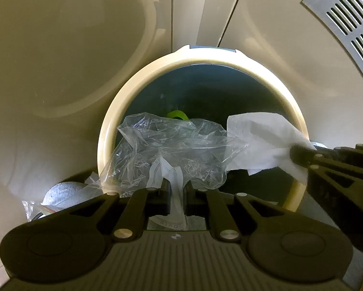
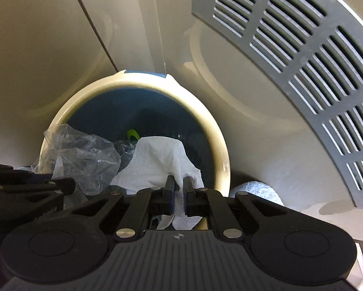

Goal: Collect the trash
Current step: 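Lower the zip bag and towel with both grippers into the bin, then open both grippers to drop the zip bag and towel into the bin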

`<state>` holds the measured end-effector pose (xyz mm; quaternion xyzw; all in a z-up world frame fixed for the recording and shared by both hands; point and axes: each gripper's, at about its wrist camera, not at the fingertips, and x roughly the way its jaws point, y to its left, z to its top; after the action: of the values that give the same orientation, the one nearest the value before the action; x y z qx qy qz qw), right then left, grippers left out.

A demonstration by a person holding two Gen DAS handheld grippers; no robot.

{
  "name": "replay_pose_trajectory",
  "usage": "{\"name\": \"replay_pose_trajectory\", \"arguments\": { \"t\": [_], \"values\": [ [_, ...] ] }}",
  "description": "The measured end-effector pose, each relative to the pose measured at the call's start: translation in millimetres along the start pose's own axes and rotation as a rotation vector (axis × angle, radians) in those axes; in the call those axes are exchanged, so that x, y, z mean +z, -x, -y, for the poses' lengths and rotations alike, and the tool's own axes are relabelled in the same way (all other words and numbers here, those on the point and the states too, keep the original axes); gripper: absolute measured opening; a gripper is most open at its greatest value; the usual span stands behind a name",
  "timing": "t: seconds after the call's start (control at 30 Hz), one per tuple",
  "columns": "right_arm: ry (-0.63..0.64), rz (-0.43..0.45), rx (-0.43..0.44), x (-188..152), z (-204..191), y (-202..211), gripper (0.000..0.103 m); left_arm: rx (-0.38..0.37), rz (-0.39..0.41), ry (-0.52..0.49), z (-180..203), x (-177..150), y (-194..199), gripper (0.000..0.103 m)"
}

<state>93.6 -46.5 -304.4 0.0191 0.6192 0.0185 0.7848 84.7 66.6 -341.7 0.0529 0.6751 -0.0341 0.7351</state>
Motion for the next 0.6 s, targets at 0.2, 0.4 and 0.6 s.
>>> {"name": "replay_pose_trajectory", "arguments": {
  "t": [0.2, 0.4, 0.6],
  "values": [
    [0.007, -0.017, -0.009, 4.1, -3.9, -10.7, 0.008, 0.012, -0.015, -0.007, 2.8, 4.0, -5.6, 0.011],
    [-0.003, -0.018, -0.027, 4.6, -6.2, -16.9, 0.008, 0.018, -0.035, -0.013, 7.5, 5.0, -10.0, 0.031],
    [-0.031, -0.044, -0.016, 4.1, -4.4, -25.8, 0.05, 0.067, -0.018, -0.006, 8.0, 6.7, -7.3, 0.092]
  ]
}}
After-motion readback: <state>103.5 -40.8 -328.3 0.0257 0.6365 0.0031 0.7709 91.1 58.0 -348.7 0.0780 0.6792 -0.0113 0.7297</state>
